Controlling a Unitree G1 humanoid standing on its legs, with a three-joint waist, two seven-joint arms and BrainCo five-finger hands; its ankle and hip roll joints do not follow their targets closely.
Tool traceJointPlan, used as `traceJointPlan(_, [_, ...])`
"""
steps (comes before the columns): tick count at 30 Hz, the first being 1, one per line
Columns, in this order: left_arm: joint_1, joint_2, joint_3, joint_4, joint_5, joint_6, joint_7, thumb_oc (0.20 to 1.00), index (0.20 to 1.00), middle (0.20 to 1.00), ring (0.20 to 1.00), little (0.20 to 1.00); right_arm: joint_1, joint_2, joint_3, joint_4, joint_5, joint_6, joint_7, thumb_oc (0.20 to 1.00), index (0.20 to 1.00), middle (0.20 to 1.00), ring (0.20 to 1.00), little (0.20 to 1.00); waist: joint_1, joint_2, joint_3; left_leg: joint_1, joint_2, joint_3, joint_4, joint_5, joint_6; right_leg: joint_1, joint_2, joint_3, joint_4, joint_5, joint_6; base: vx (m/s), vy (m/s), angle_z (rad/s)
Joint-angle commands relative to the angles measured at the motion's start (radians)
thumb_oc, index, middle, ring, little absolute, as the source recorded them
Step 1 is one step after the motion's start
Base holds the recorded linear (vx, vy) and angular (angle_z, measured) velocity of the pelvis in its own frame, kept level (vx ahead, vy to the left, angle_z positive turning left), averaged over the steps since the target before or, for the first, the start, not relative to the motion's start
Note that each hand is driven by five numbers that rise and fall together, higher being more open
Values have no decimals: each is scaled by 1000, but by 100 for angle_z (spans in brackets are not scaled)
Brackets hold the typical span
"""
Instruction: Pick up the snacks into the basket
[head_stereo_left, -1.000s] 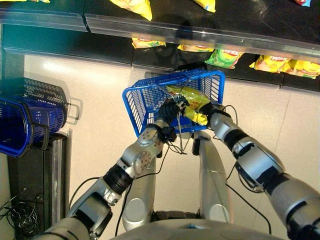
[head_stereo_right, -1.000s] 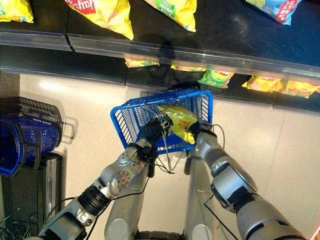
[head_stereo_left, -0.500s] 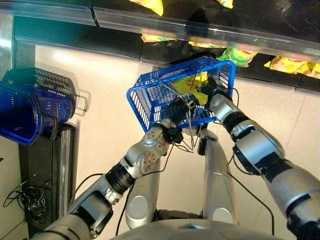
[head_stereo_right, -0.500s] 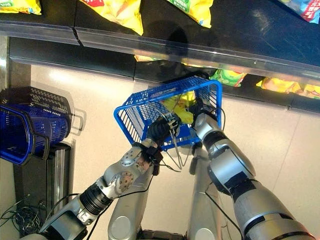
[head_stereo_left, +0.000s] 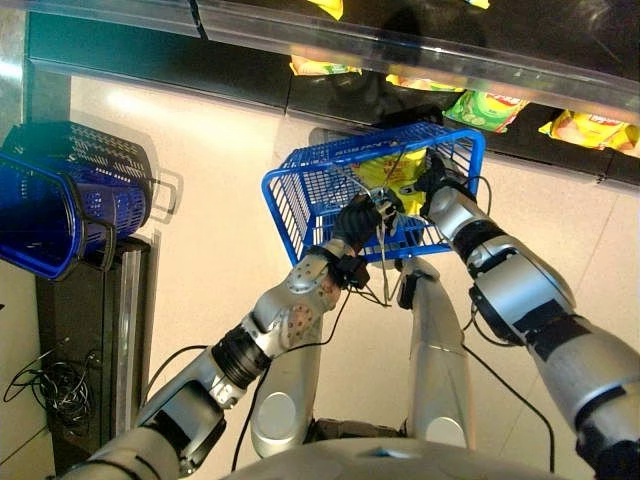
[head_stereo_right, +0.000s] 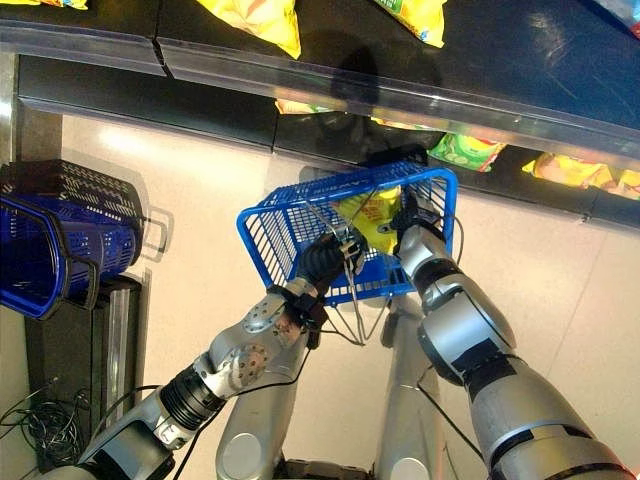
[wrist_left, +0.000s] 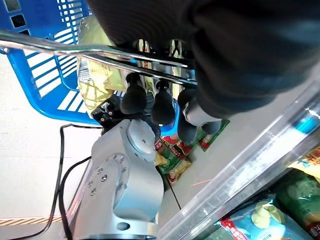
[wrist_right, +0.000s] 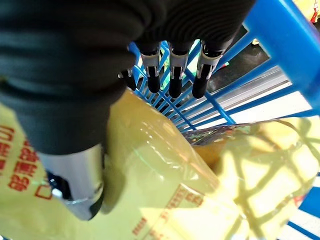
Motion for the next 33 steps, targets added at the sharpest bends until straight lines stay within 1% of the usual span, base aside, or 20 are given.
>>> traceJointPlan(1, [-16,-62,-31,-247,-14,-66,-60,200,200,200,200,200,-29,-41,18,12,-33,11,-12,1000,1000,1000,1000,1000,4,106,-27,-17,-67,48,60,-105,49,25,18,0,-139,88,56,0,0,0])
traceJointPlan(5, [14,-50,7,-237,-13,-70,-55,200,200,200,200,200,43,-30,4,-31,-30,10,-14,1000,1000,1000,1000,1000,-8,85,-27,12,-62,55,59,-111,49,55,21,4,-146,90,59,0,0,0])
traceJointPlan(9, [79,-16,86,-214,17,-75,-49,200,200,200,200,200,131,-13,55,-109,-147,29,-24,1000,1000,1000,1000,1000,-25,46,-27,47,-51,66,61,-122,49,94,25,10,-164,98,64,5,25,-4])
traceJointPlan(10, [143,2,160,-197,30,-93,-32,200,200,200,200,200,225,-12,38,-220,-165,29,-44,1000,1000,1000,1000,1000,-38,25,-27,78,-45,73,57,-128,48,124,27,13,-173,99,66,13,36,-10])
traceJointPlan(11, [144,2,160,-197,30,-92,-31,200,200,200,200,200,226,-12,38,-221,-165,30,-44,1000,1000,1000,1000,1000,-38,25,-27,79,-45,73,56,-128,48,125,27,13,-173,99,66,22,31,-14])
traceJointPlan(13, [227,12,257,-162,60,-96,-15,200,200,200,200,200,401,-39,27,-509,-232,29,-47,1000,1000,1000,1000,1000,-60,-8,-27,125,-35,79,51,-135,46,168,26,16,-181,99,70,46,28,-15])
traceJointPlan(14, [290,5,336,-97,74,-109,20,200,200,200,200,200,567,-91,-31,-739,-247,6,-47,1000,1000,1000,1000,1000,-81,-41,-27,170,-32,84,46,-145,49,212,28,20,-190,102,75,54,25,-14])
traceJointPlan(15, [290,5,336,-97,74,-109,20,200,200,200,200,200,567,-91,-31,-739,-247,7,-47,1000,1000,1000,1000,1000,-80,-41,-27,171,-32,84,46,-145,49,212,28,20,-190,102,75,80,60,-28])
traceJointPlan(16, [365,33,436,-45,194,-110,48,200,200,200,200,200,729,-162,-110,-934,-229,-49,-59,1000,1000,1000,1000,1000,-93,-67,-27,222,-27,93,47,-160,55,254,27,30,-191,102,84,72,65,-30])
traceJointPlan(19, [437,65,486,2,256,-115,48,200,200,200,200,200,848,-217,-163,-989,-216,-101,-77,1000,1000,1000,1000,1000,-96,-81,-27,288,-22,99,39,-167,56,320,25,36,-206,105,92,77,55,-35])
traceJointPlan(20, [476,84,546,58,334,-115,56,200,200,200,200,200,940,-259,-208,-1052,-228,-143,-70,1000,1000,1000,1000,1000,-96,-94,-27,367,-22,101,19,-175,56,401,24,40,-229,104,103,100,60,-50])
traceJointPlan(22, [488,86,564,99,328,-112,54,200,200,200,200,200,977,-266,-238,-1084,-213,-159,-74,1000,1000,1000,1000,1000,-96,-101,-35,398,-22,105,10,-176,56,433,24,43,-241,107,108,89,54,-17])
traceJointPlan(25, [518,89,608,221,437,-93,49,200,200,200,200,200,1070,-268,-289,-1068,-172,-203,-69,1000,1000,1000,1000,1000,-97,-116,-98,471,-21,107,-41,-168,54,499,27,47,-279,116,118,144,60,-11])
traceJointPlan(26, [517,92,628,322,540,-80,52,200,200,200,200,200,1100,-264,-302,-1039,-159,-227,-60,1000,1000,1000,1000,1000,-99,-123,-134,517,-19,105,-77,-165,51,536,35,46,-292,112,125,124,34,-22])
traceJointPlan(27, [516,92,628,322,540,-80,52,200,200,200,200,200,1100,-264,-302,-1038,-159,-227,-60,1000,1000,1000,1000,1000,-99,-124,-136,515,-20,106,-81,-160,51,533,35,47,-296,116,125,123,32,-11])
traceJointPlan(28, [496,91,658,468,608,-59,63,200,200,200,200,200,1088,-208,-333,-963,-63,-231,-62,1000,1000,1000,1000,1000,-85,-127,-162,561,6,134,-115,-154,48,537,22,-12,-261,111,139,44,21,-9])
traceJointPlan(29, [489,88,668,511,626,-60,63,200,200,200,200,200,1080,-189,-341,-924,-36,-235,-63,1000,1000,1000,1000,1000,-79,-120,-169,578,26,151,-128,-151,45,548,-6,-54,-245,109,145,45,22,-14])
traceJointPlan(30, [488,88,668,512,626,-60,62,200,200,200,200,200,1078,-189,-340,-923,-35,-235,-63,1000,1000,1000,1000,1000,-79,-120,-171,576,26,151,-130,-147,45,546,-6,-54,-248,112,145,27,-16,-69])
traceJointPlan(31, [486,72,681,627,649,-43,56,200,200,200,200,200,1075,-146,-374,-792,43,-225,-71,1000,1000,1000,1000,1000,-70,-104,-197,616,65,175,-165,-135,32,590,-53,-114,-222,91,141,53,-45,-90])
traceJointPlan(33, [482,65,684,680,658,-36,47,200,200,200,200,200,1075,-131,-392,-745,56,-215,-72,1000,1000,1000,1000,1000,-71,-103,-217,632,68,169,-187,-124,28,605,-40,-92,-231,92,139,72,-56,-63])
